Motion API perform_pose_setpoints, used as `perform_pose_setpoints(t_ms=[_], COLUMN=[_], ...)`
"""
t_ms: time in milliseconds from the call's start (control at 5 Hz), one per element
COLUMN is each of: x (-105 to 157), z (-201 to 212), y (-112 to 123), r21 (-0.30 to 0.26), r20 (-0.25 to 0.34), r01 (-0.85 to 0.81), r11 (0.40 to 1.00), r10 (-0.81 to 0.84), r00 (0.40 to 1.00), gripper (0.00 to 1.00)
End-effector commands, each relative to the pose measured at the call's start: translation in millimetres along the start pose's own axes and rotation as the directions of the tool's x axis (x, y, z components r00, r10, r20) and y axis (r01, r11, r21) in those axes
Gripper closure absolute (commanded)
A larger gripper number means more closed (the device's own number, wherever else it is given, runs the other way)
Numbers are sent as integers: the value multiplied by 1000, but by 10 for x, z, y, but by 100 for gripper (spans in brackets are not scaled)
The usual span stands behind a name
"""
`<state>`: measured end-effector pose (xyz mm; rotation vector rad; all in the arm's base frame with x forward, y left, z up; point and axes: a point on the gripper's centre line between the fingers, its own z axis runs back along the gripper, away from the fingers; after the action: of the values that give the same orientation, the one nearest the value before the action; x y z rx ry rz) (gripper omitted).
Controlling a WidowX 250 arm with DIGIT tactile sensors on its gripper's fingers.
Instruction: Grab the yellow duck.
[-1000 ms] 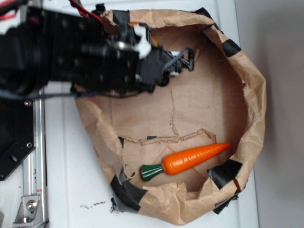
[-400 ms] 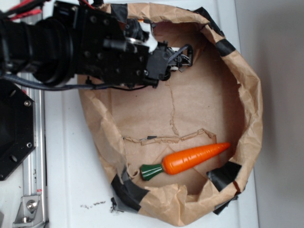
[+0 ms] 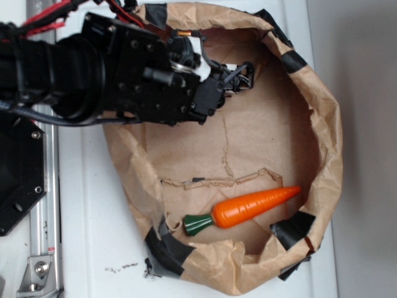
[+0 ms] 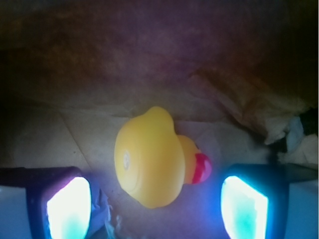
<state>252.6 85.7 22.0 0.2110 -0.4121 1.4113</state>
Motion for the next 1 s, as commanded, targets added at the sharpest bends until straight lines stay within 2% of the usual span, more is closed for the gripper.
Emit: perform_pose_setpoints(t_ms=[0,200,800], x=[300,299,258], z=[-123,-148,-87], y=[109,104,92], r21=[5,-7,-22], r20=[86,84,61], r01=[-125,-129,-76], r11=[992,992,997], r10=[124,129,77], r00=[989,988,995], gripper=[0,100,100])
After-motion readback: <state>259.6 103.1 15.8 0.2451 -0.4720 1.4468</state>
